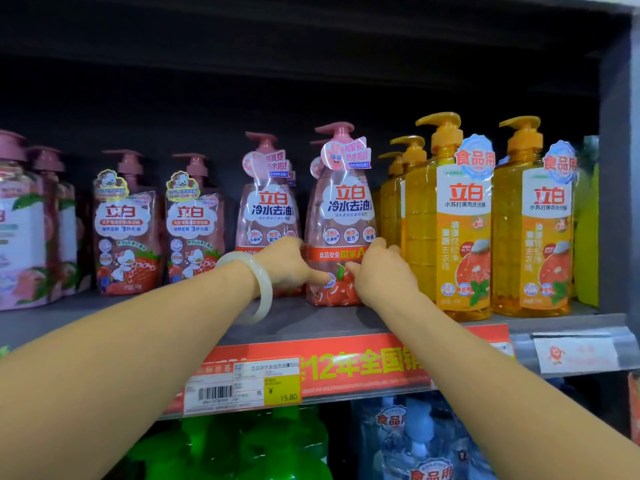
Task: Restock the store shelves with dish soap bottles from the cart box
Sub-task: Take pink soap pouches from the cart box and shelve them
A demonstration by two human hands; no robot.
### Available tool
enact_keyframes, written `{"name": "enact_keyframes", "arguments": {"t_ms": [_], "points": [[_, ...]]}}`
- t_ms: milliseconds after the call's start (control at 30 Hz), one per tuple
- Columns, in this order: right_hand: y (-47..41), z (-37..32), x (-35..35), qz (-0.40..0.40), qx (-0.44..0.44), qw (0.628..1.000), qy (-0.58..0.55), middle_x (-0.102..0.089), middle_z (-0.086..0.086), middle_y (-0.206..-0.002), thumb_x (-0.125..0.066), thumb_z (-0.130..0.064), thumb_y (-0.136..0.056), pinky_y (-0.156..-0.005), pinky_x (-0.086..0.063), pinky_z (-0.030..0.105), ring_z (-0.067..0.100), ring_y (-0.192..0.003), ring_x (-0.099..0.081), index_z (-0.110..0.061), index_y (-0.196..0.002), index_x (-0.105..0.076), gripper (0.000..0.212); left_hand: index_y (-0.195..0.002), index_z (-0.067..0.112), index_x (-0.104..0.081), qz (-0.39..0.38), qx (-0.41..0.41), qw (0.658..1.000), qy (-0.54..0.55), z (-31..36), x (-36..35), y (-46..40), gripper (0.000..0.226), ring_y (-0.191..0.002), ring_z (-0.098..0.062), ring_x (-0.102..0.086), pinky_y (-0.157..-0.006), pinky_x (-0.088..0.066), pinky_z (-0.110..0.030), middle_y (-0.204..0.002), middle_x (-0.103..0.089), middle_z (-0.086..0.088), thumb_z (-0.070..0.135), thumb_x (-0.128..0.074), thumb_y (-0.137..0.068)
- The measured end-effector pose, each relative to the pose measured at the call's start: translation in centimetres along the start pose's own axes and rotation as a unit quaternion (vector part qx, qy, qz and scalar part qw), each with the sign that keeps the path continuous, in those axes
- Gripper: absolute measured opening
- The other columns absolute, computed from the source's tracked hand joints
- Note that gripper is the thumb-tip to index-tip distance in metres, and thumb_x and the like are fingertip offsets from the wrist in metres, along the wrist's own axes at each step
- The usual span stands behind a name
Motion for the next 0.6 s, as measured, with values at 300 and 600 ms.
{"name": "enact_keyframes", "arguments": {"t_ms": [300,600], "points": [[2.6,-3.5,3.0,0.009,0.094,0.991,0.095,-0.042,0.018,-0.132,-0.06,-0.042,-0.087,-0.094,-0.043,0.043,0.036,-0.121,-0.048,-0.005,-0.131,-0.038,0.062,-0.111,0.01,-0.057,0.039,-0.017,0.979,-0.197,0.3,4.9,5.3,0.04,-0.096,-0.023,-0.056,-0.089,-0.046,-0.034,-0.112,-0.061,-0.011,0.034,-0.069,-0.082],[14.6,-22.6,-1.5,-0.117,0.34,0.931,0.058,-0.044,0.021,-0.13,-0.064,-0.046,-0.082,-0.096,-0.038,0.039,0.037,-0.12,-0.045,-0.005,-0.128,-0.042,0.065,-0.125,0.007,-0.053,0.09,0.027,0.937,-0.338,-7.9,16.8,18.3,0.059,-0.113,-0.031,-0.054,-0.093,-0.044,-0.034,-0.124,-0.059,-0.012,0.045,-0.065,-0.082]]}}
Point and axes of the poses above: each hand's wrist, its own y-axis away from the middle knuckle, its own x-axis out of the back of the hand, z = x × y, the point moved 7 cm from there along -y, towards the middle knuckle
